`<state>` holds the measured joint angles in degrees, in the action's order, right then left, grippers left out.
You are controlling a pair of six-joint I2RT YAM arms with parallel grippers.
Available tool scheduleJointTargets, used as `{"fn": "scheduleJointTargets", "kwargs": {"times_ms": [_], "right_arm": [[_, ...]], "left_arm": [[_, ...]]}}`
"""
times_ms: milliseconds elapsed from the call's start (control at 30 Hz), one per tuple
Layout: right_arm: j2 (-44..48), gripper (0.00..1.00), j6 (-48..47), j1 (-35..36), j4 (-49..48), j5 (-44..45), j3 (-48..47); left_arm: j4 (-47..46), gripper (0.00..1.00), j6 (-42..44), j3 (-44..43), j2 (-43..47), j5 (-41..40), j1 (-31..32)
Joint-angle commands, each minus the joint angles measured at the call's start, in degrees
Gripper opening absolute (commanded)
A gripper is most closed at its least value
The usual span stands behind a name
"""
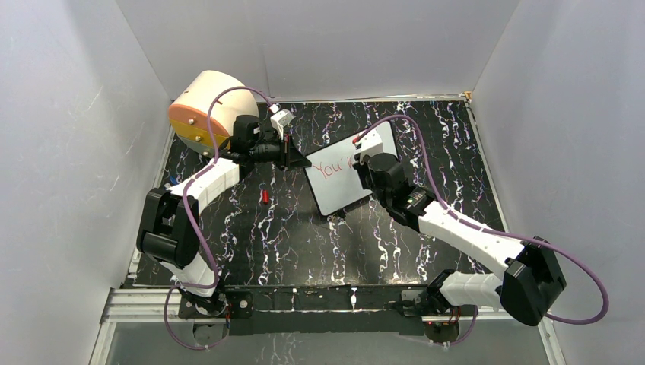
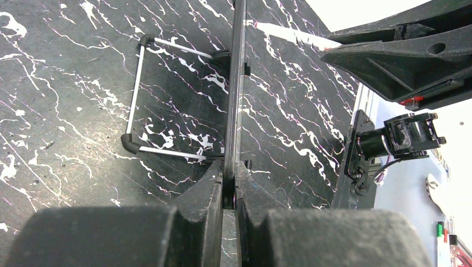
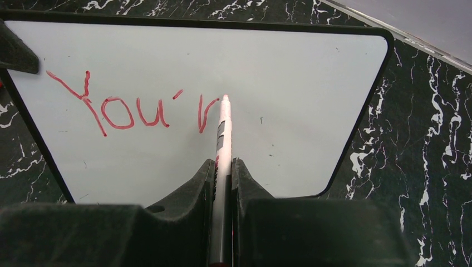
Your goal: Write a sentence on the whiteboard
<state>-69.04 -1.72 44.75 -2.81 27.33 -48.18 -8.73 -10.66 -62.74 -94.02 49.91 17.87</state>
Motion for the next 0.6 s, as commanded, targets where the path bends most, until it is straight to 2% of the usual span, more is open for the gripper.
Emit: {"fn": "scheduleJointTargets", "kwargs": {"times_ms": [0,567], "right_arm": [[-0.12,0.00,0.30,-0.49,-0.84,-1.67,-0.43],[-0.29,0.00,1.12,-1.60,0.30,-4.50,0.44]], "left_arm": [[2.59,0.00,2.22,-0.99,0.32,-2.73,0.22],[2.49,0.00,2.22,-0.99,0.30,-2.54,0.19]]}}
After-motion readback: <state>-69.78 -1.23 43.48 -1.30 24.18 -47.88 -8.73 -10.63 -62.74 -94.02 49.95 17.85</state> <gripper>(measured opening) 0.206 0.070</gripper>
